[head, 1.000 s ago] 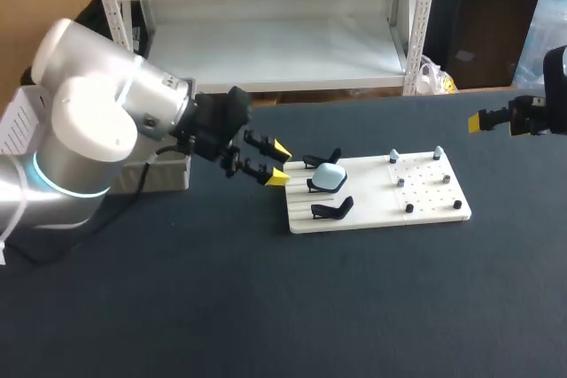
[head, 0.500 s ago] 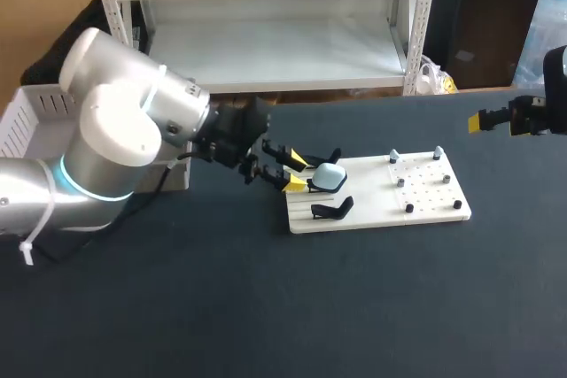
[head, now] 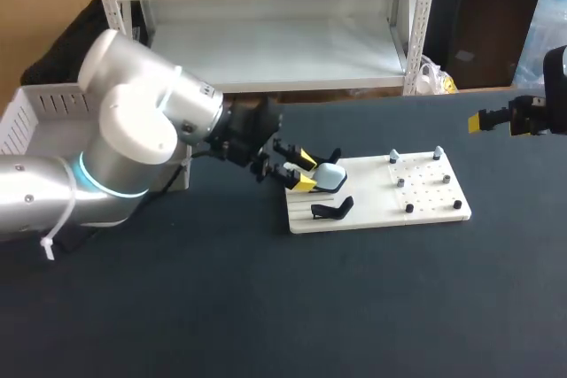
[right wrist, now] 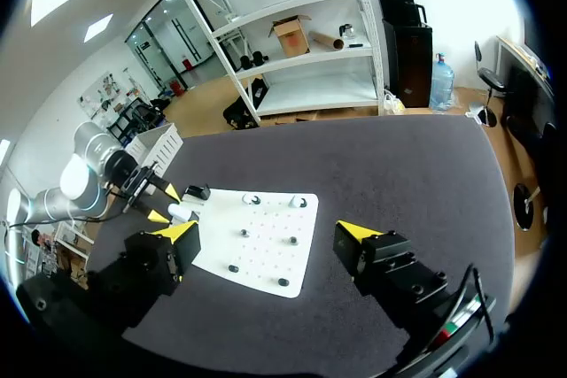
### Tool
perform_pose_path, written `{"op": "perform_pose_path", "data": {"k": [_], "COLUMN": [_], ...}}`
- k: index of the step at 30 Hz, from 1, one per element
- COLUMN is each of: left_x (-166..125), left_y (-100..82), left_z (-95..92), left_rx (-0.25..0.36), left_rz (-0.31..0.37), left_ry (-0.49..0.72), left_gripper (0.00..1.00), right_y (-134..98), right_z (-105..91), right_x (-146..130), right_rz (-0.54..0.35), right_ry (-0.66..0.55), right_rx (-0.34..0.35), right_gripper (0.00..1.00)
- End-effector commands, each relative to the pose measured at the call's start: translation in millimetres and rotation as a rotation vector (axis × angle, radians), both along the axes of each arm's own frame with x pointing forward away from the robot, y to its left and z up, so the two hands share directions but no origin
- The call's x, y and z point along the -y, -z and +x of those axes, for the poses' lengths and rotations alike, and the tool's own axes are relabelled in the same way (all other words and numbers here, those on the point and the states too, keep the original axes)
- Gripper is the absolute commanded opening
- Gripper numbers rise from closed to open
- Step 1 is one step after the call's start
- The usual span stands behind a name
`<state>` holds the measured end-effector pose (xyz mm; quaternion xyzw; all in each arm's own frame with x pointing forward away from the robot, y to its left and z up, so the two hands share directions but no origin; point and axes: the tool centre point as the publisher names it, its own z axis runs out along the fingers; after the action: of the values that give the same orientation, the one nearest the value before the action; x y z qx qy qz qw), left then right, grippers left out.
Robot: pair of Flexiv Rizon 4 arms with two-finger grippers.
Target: Pick up each earbud case from the left stands, insert the matching earbuds, close the lid, and place the case in the box.
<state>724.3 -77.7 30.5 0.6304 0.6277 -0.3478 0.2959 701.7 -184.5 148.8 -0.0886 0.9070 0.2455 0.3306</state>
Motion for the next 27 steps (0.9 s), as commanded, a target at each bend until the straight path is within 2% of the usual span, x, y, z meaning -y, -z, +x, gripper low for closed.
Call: {"op": "perform_pose_path", "data": {"k": [1, 14, 24, 27], "left_x": [5.2, 11.6, 15.4, 16.3], "left_y": [2.2, 4.9, 6.8, 6.6], "left_z": [9.0, 4.8, 7.8, 5.9], "left_rx": [-0.010, -0.021, -0.028, -0.030], "left_rz": [0.002, -0.003, -0.017, -0.022], "left_ry": [0.011, 0.015, -0.022, -0.024], "left_gripper": [0.50, 0.49, 0.41, 0.42], "right_y": [0.2, 0.2, 0.2, 0.2], "right_z": [0.0, 0.0, 0.0, 0.0], "right_x": [0.4, 0.4, 0.4, 0.4], "right_rz": [0.000, 0.000, 0.000, 0.000], "right_ry": [-0.001, -0.001, -0.001, -0.001], "right_rx": [0.000, 0.000, 0.000, 0.000], "right_gripper": [1.00, 1.00, 1.00, 1.00]}}
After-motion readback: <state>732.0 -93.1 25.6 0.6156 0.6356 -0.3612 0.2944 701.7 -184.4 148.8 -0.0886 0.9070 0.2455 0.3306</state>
